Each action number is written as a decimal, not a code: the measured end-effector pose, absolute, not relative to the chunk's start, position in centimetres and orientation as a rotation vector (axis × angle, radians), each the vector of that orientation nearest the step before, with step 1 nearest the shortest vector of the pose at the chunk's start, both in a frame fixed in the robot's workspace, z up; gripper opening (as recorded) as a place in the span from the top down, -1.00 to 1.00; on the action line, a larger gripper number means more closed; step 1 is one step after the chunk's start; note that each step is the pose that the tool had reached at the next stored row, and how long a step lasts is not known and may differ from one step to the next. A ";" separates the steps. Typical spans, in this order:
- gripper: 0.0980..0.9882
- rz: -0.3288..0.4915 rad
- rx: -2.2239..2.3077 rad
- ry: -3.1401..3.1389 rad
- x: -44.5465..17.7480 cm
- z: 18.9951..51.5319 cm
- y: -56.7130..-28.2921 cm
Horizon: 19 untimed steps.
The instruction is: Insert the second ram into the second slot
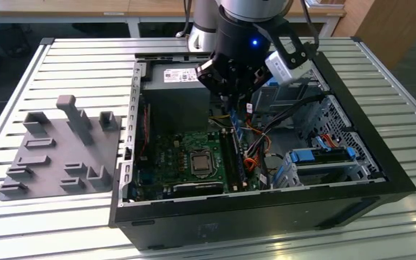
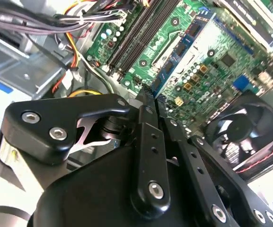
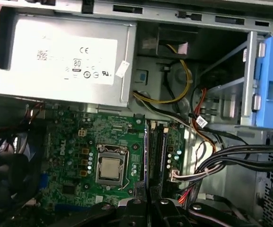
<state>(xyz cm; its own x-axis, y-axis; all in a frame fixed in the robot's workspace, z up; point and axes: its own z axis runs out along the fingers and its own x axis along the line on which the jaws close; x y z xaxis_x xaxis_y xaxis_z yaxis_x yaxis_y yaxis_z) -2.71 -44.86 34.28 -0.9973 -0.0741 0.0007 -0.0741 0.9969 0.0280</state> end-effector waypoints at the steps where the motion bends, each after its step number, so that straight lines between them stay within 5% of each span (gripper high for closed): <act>1: 0.91 -0.044 0.088 -3.139 -2.7 34.2 -44.9; 19: 0.91 -0.043 -0.040 -3.135 -2.7 31.5 -45.0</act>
<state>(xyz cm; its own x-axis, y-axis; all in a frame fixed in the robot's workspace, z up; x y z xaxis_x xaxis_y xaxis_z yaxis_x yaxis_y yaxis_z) -2.71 -45.02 31.54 -0.9997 0.0254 0.0059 0.0256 0.9993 0.0273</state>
